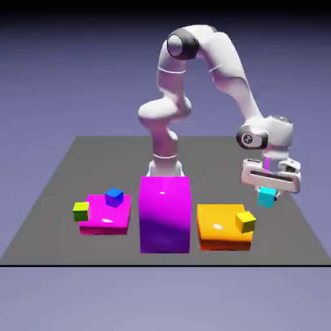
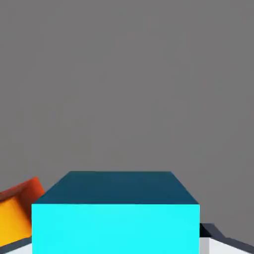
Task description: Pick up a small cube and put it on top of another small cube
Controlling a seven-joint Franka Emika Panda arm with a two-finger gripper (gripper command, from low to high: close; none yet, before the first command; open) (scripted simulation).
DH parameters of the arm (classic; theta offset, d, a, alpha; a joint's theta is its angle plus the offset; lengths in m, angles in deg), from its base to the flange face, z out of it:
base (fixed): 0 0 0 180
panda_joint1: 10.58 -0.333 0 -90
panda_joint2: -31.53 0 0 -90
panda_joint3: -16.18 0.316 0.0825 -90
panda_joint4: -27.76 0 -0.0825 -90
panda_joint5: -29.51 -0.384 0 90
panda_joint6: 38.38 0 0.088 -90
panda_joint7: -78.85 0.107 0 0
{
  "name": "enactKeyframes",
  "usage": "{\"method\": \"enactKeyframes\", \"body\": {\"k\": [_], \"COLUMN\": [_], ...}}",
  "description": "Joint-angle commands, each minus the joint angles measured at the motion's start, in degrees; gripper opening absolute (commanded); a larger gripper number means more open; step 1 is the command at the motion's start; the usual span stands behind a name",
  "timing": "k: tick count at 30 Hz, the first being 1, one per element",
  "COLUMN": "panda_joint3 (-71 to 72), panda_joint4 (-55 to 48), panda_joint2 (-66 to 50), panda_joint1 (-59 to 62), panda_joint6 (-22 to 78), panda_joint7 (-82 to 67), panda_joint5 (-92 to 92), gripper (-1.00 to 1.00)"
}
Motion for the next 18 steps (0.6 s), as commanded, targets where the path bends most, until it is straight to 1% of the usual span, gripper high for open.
{"method": "enactKeyframes", "body": {"k": [1,11,18], "panda_joint3": [1.6,14.1,10.2], "panda_joint4": [-0.8,-7.7,-6.9], "panda_joint2": [-0.3,-2.9,-1.1], "panda_joint1": [2.1,22.8,37.4], "panda_joint6": [0.3,4.6,9.0], "panda_joint7": [-1.5,-12.7,-12.2], "panda_joint5": [1.1,12.7,21.7], "gripper": [-1.00,-1.00,-1.00]}}
